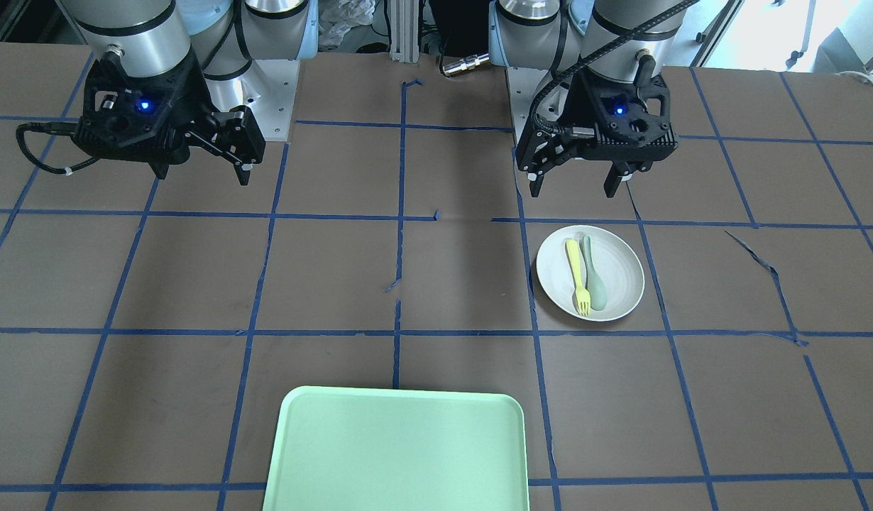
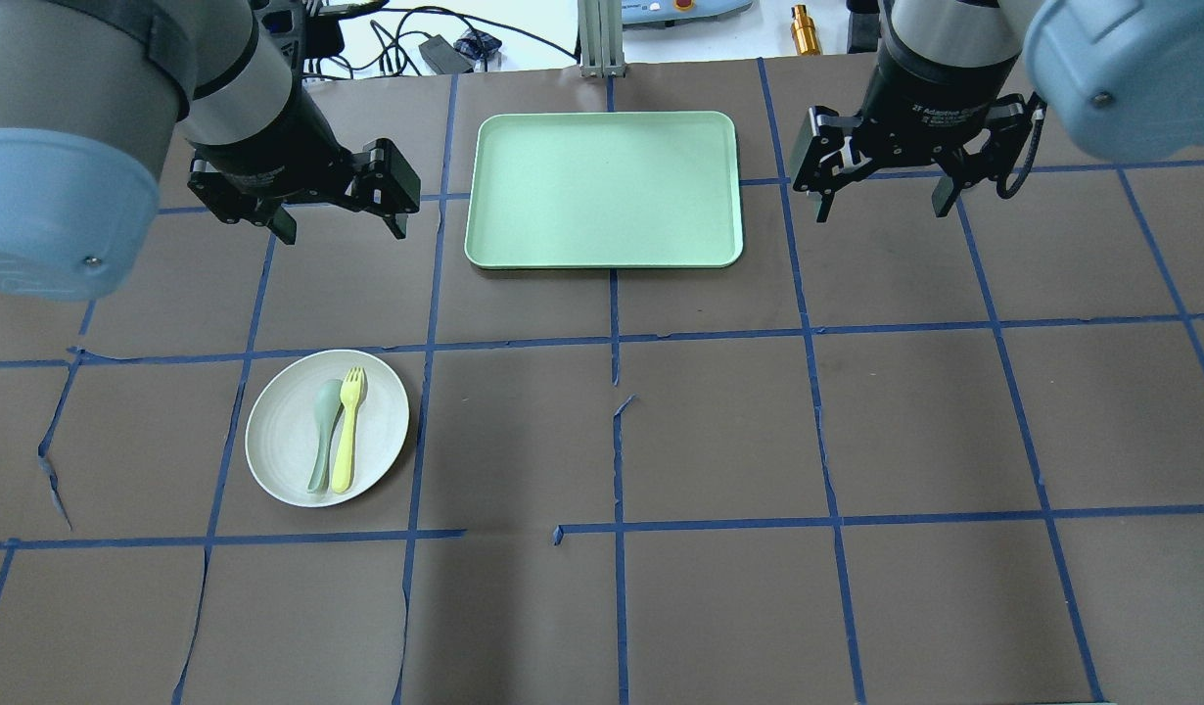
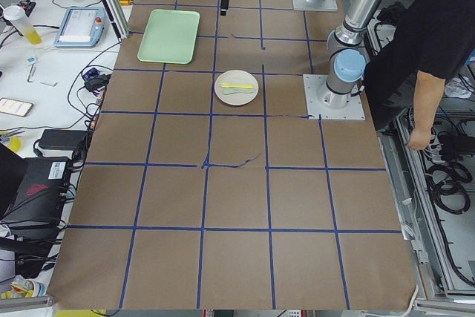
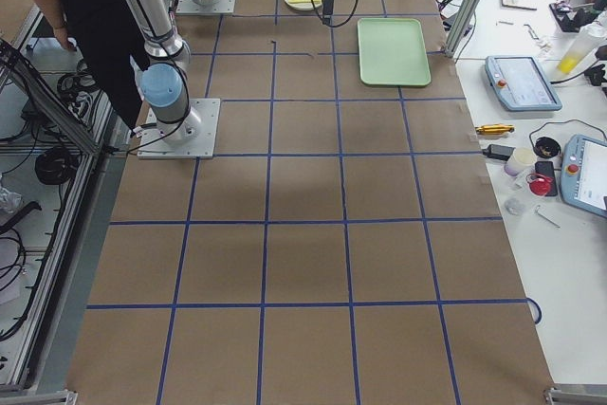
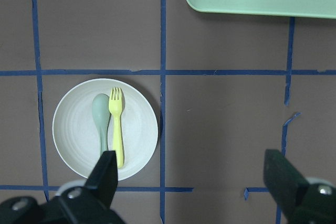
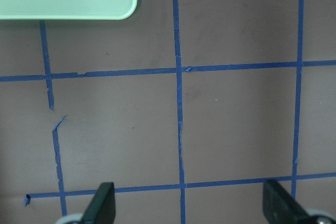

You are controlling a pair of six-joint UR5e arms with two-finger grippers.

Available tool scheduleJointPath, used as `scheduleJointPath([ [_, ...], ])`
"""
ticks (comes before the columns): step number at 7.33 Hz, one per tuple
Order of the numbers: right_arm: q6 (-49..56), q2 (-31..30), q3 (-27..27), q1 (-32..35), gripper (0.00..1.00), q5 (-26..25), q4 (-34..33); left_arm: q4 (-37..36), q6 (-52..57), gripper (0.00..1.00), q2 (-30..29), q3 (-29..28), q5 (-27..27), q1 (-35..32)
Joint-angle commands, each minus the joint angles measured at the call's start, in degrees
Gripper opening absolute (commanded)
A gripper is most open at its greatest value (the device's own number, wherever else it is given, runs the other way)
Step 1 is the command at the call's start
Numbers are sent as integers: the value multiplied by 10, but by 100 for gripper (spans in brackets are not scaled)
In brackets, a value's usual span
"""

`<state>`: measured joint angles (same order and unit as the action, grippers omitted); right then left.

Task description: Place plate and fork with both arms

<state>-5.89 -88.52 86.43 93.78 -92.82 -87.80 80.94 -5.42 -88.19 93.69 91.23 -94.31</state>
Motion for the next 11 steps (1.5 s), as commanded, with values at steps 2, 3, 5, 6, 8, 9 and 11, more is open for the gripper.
scheduleJointPath([
  [2, -1, -1, 3, 0, 100, -1, 0, -1, 1, 100, -1, 1, 0, 0],
  [3, -1, 0, 4, 0, 100, -2, 0, 0, 1, 100, -1, 0, 0, 0],
  [5, -1, -1, 8, 5, 100, -2, -26, 0, 1, 100, -1, 0, 0, 0],
  [6, -2, 1, 15, 13, 100, -1, -67, 0, 1, 100, -1, 1, 0, 0],
  [8, 0, -2, 24, 18, 100, -1, -76, 0, 1, 100, -1, 1, 0, -1],
  [9, 8, -1, 23, 20, 100, -1, -76, 0, 1, 100, -1, 1, 0, -1],
  [11, 13, -2, 23, 19, 100, 17, -77, 0, 1, 100, -1, 2, 0, -1],
])
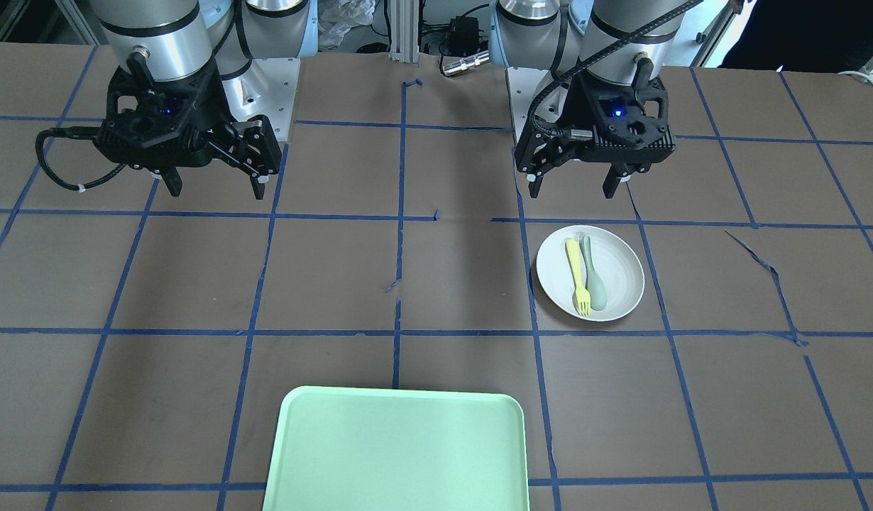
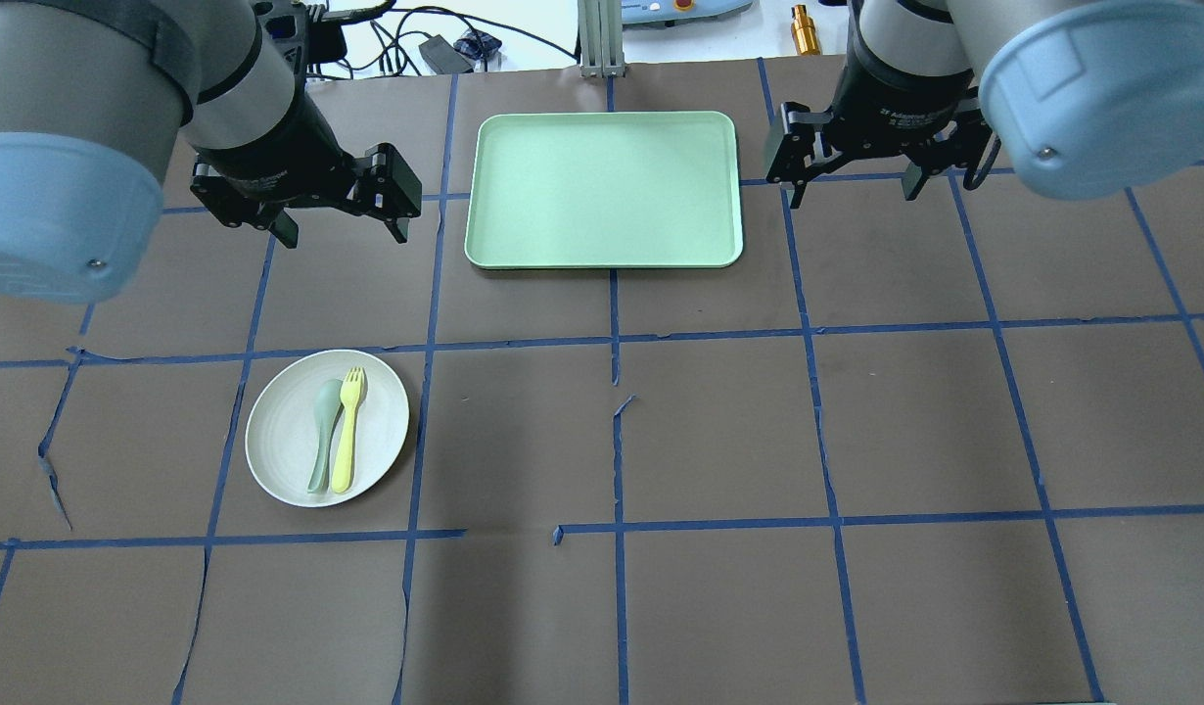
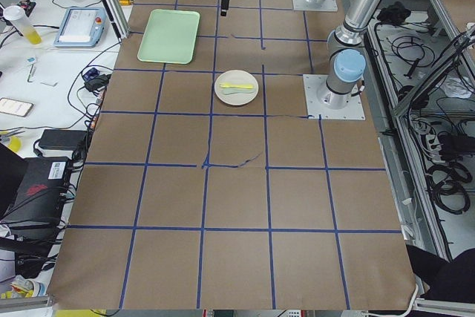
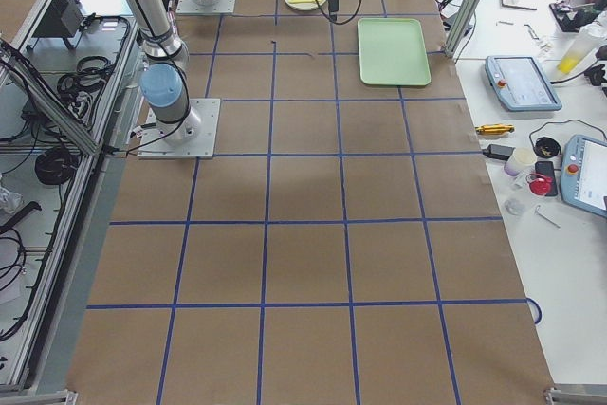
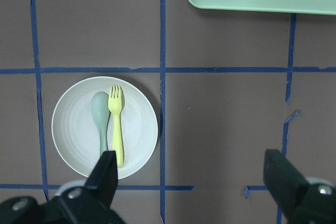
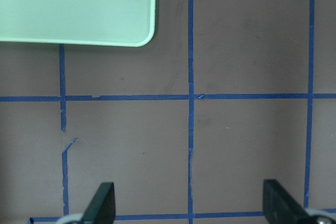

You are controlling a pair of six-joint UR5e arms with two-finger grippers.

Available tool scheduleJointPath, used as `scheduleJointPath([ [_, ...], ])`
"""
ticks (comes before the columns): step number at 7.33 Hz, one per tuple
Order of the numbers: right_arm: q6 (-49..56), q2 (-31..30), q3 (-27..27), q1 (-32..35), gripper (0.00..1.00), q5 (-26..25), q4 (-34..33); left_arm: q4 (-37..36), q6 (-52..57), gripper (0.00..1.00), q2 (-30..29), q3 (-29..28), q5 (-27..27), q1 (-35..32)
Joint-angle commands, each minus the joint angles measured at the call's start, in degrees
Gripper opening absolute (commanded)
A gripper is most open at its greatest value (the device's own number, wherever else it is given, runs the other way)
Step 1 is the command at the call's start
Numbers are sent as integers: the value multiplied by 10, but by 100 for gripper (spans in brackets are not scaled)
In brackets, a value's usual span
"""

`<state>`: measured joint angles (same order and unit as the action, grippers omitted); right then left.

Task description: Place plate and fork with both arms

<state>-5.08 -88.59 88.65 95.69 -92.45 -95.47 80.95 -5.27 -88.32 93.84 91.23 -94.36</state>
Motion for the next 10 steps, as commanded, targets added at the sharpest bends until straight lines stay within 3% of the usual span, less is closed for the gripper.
scheduleJointPath([
  [1, 28, 0, -1, 0, 100, 14, -2, 0, 0, 100, 0, 0, 0, 1],
  [6, 24, -2, 6, 0, 100, 6, -23, 0, 8, 100, -9, 2, 1, 3],
  [10, 17, -2, 15, 0, 100, 10, -26, -51, 130, 100, -19, 100, -3, 125],
])
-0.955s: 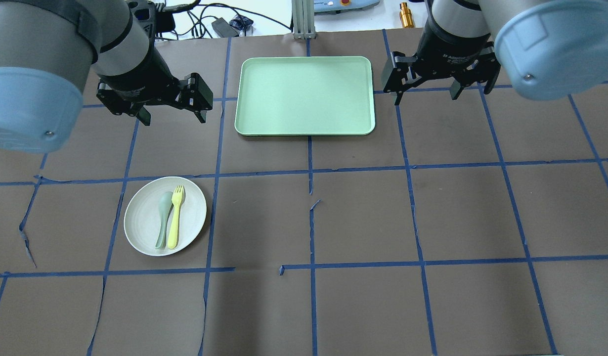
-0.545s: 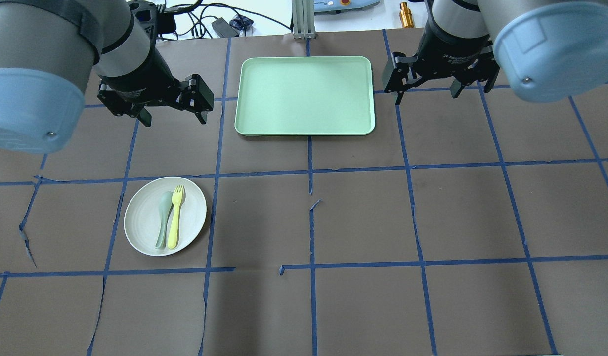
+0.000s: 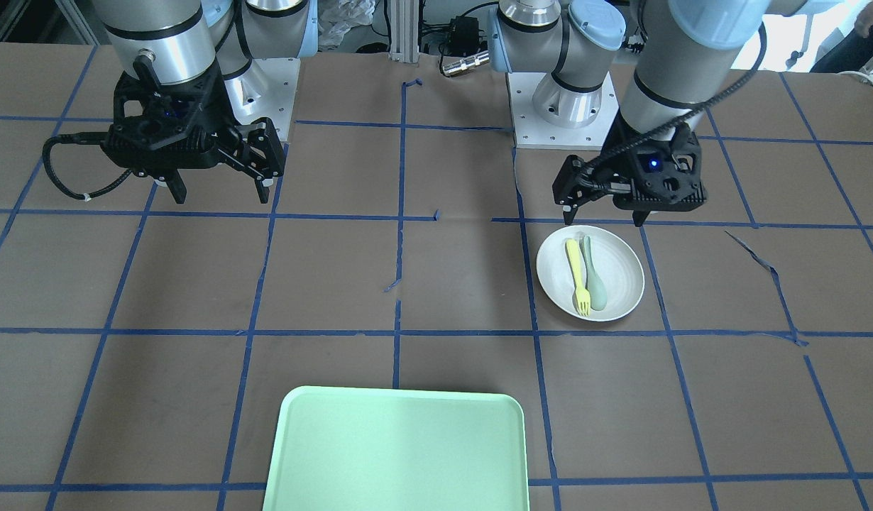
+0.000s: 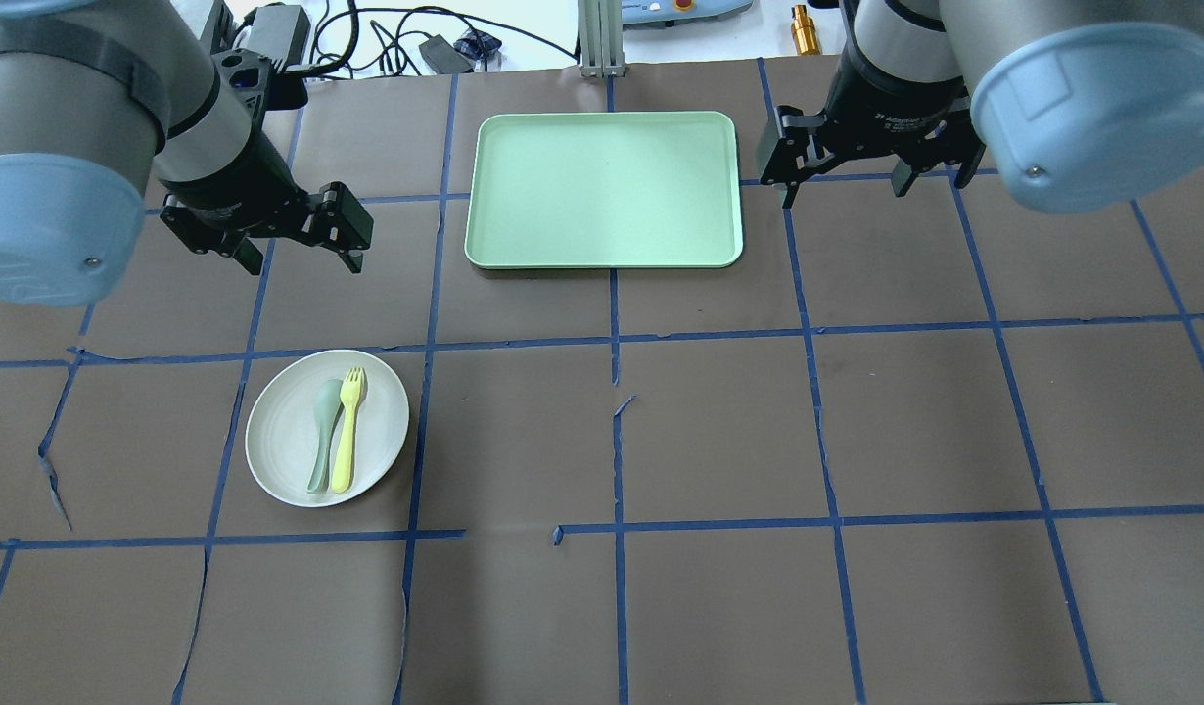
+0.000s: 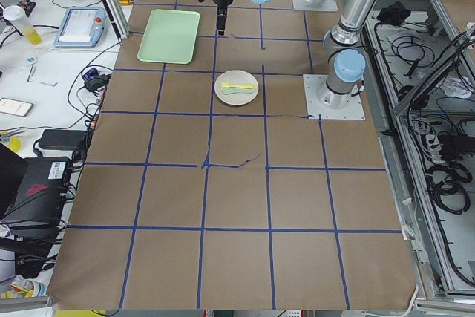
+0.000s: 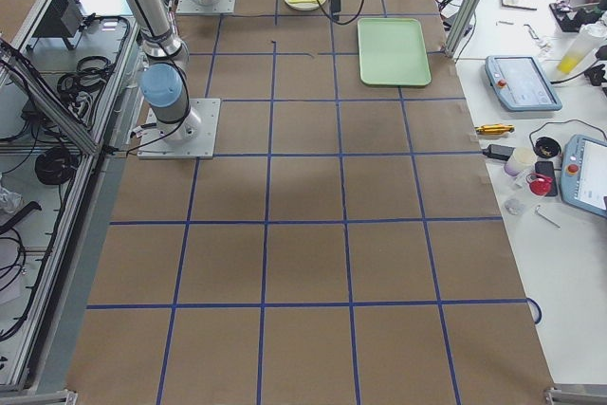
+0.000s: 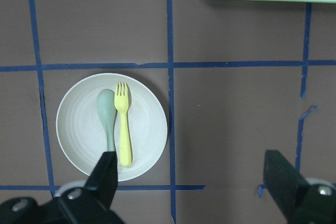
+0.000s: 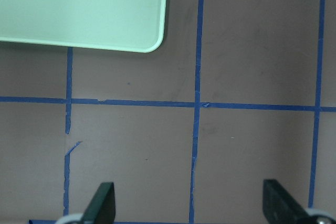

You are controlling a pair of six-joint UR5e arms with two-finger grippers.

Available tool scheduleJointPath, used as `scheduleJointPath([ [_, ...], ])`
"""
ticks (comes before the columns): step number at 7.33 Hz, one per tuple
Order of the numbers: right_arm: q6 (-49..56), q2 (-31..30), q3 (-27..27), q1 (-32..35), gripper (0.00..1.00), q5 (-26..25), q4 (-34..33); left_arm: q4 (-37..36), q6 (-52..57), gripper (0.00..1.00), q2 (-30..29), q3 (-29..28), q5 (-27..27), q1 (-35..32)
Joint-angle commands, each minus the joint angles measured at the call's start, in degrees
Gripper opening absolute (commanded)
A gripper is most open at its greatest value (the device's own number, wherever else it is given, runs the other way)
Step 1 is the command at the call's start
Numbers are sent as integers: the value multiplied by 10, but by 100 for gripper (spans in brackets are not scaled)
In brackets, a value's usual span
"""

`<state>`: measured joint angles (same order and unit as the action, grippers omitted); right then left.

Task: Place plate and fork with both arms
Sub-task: 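Lower the left gripper to the white plate's rim and grasp it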

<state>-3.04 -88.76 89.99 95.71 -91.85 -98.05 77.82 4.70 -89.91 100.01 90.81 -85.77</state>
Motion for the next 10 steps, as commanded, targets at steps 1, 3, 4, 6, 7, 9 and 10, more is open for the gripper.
scheduleJointPath([
  [1, -4, 1, 2, 0, 100, 6, 0, -61, 64, 100, -1, 76, 2, 59],
  [3, -4, 2, 2, 0, 100, 8, 1, -77, 87, 94, -14, 132, -1, 108],
  [4, -4, 3, 2, 0, 100, 9, 1, -76, 89, 87, -31, 142, 3, 115],
  [6, -4, 4, 1, 0, 100, 7, 1, -105, 111, 83, -59, 175, 2, 144],
  [7, -4, 5, 1, 0, 100, 7, 1, -136, 115, 83, -68, 192, 5, 159],
  [9, -4, 5, 1, 0, 100, 7, 1, -208, 119, 78, -97, 220, 20, 167],
  [10, -4, 6, 1, 0, 100, 6, 1, -241, 119, 75, -114, 224, 21, 168],
])
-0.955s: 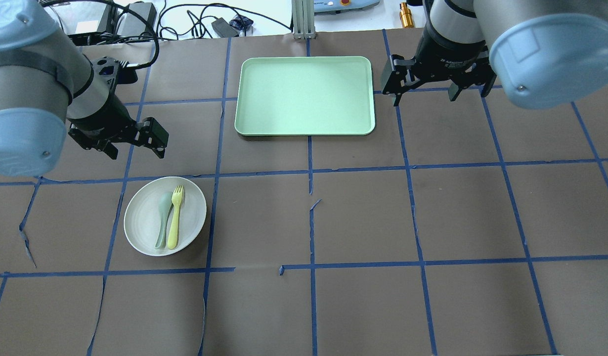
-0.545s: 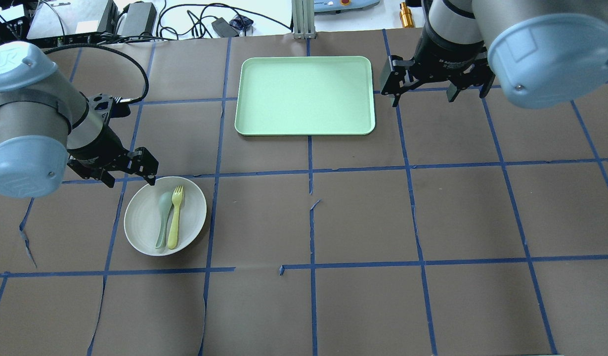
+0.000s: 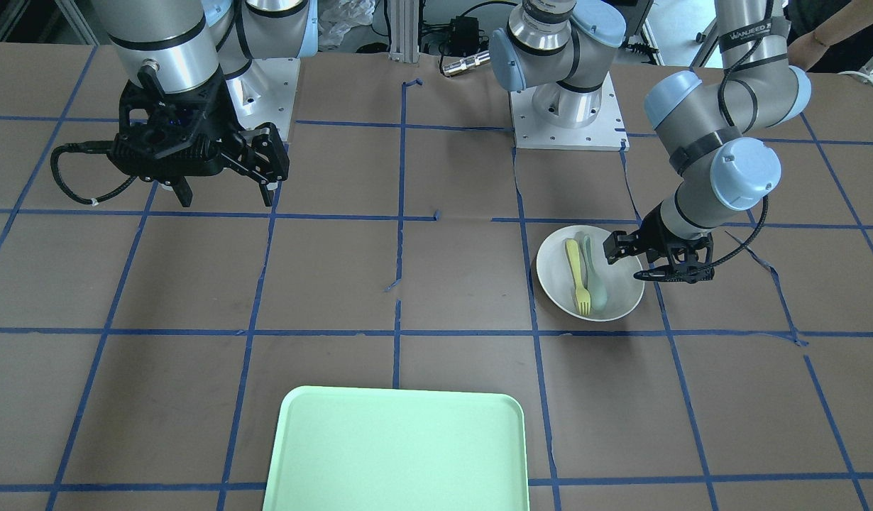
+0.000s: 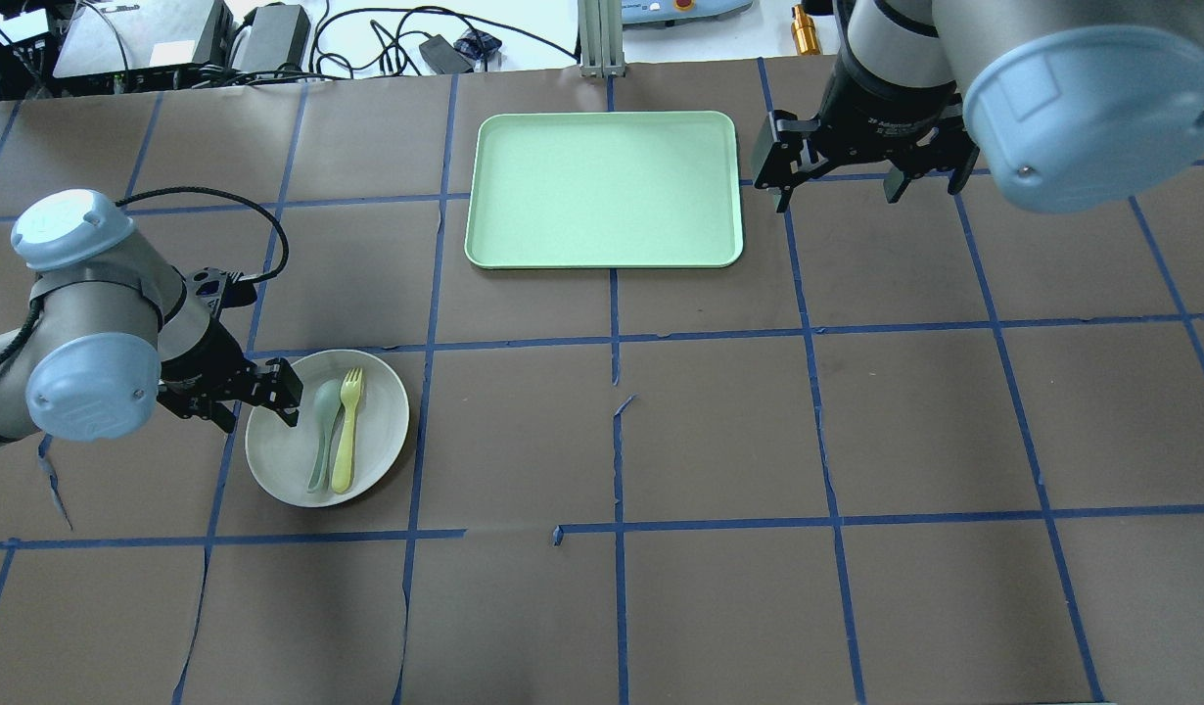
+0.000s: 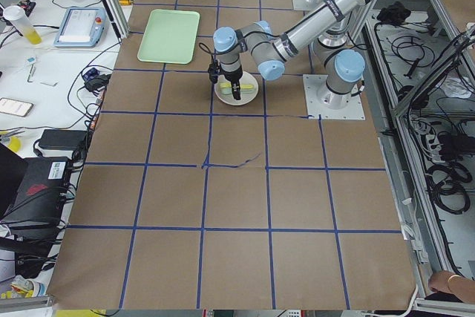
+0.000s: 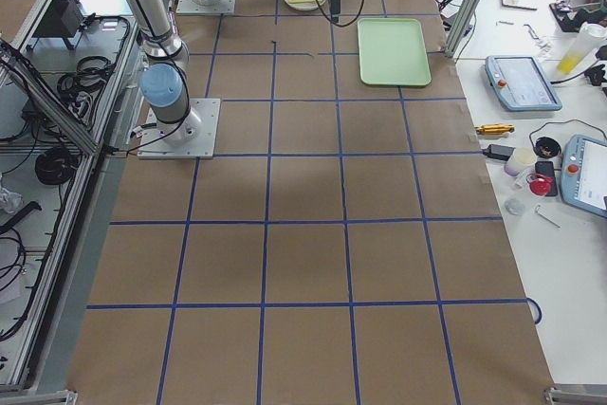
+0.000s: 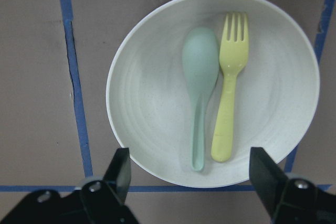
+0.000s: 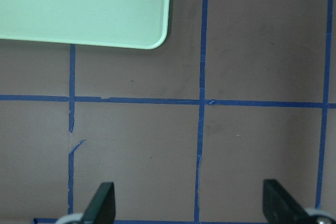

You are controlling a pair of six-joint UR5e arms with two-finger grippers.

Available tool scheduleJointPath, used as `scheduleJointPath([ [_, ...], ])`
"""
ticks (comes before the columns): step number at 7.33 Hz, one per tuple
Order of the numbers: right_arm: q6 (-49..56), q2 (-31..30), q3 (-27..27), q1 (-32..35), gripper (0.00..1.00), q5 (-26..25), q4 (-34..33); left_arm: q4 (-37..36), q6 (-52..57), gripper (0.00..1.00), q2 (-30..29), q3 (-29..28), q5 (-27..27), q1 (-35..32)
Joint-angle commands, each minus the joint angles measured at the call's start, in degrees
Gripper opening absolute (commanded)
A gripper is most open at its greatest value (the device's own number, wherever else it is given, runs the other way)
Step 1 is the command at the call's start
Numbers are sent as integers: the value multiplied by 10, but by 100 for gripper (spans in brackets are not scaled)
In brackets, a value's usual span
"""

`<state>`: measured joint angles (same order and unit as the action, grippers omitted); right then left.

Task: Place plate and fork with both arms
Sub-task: 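Lower the left gripper to the white plate's rim and grasp it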

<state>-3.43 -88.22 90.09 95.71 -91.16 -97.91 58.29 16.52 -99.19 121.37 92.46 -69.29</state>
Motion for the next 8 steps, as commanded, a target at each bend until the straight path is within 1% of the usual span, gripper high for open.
scheduleJointPath([
  [1, 0, 1, 0, 0, 100, 3, 0, -49, 5, 71, -28, 11, 4, 10],
  [3, 0, 1, 0, 0, 100, 2, -1, -49, 18, 53, -33, 11, 5, 25],
  [5, 0, 1, -1, -1, 100, 1, 0, -49, 17, 25, -36, 11, 6, 25],
  [7, 0, 1, -2, -1, 100, 0, 0, -49, 10, 7, -39, 7, 16, 25],
  [8, 0, 1, -3, 0, 100, -1, 0, -47, 9, 0, -38, 4, 15, 25],
])
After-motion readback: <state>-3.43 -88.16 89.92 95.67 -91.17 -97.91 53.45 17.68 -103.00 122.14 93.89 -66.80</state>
